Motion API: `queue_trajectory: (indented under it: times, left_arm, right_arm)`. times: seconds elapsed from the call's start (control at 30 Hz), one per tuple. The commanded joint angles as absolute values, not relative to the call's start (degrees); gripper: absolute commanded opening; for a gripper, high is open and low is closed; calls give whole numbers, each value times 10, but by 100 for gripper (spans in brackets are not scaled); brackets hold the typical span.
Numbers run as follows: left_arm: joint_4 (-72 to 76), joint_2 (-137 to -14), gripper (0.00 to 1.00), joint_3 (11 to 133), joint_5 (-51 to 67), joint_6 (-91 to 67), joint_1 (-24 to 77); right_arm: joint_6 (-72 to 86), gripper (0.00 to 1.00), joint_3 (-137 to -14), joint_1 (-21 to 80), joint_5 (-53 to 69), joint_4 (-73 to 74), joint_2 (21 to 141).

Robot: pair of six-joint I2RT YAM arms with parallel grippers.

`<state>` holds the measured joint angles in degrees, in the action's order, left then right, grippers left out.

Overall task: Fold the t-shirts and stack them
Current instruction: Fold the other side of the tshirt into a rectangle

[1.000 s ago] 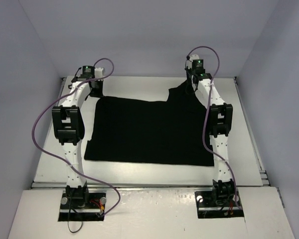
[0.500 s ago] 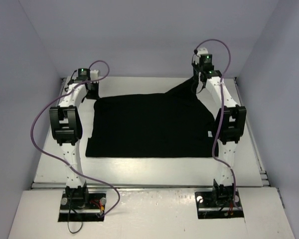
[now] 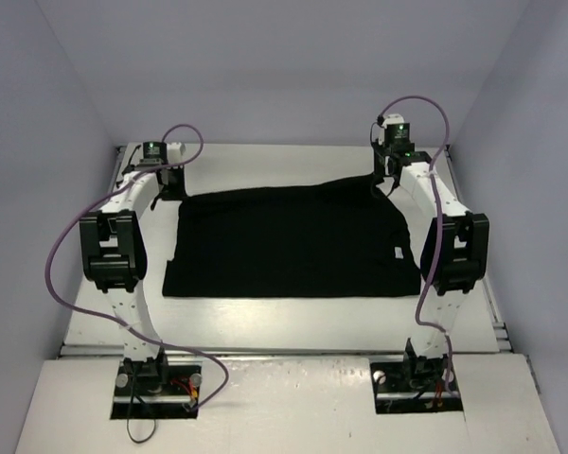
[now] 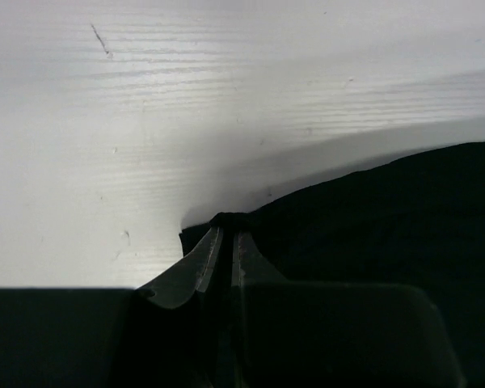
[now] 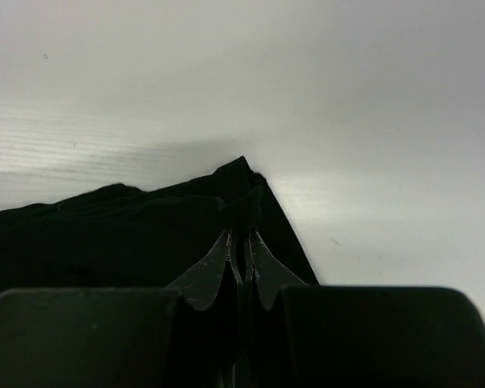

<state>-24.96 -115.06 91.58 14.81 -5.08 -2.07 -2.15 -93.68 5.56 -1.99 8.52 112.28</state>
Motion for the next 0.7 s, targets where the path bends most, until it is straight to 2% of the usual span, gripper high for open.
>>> queue_trajectory:
  times: [0.0, 0.23, 0.67]
  left_arm:
    - [-192, -1070, 0, 890, 122, -100, -25]
    - [-170, -1046, 0, 831, 108, -133, -22]
    - [-165, -1034, 0, 812, 96, -123, -16]
  right_arm:
    - [0, 0, -896, 55, -53, 57, 1030]
    - [38, 0, -807, 71, -60, 56, 979]
    - [90, 0, -666, 88, -105, 44, 858]
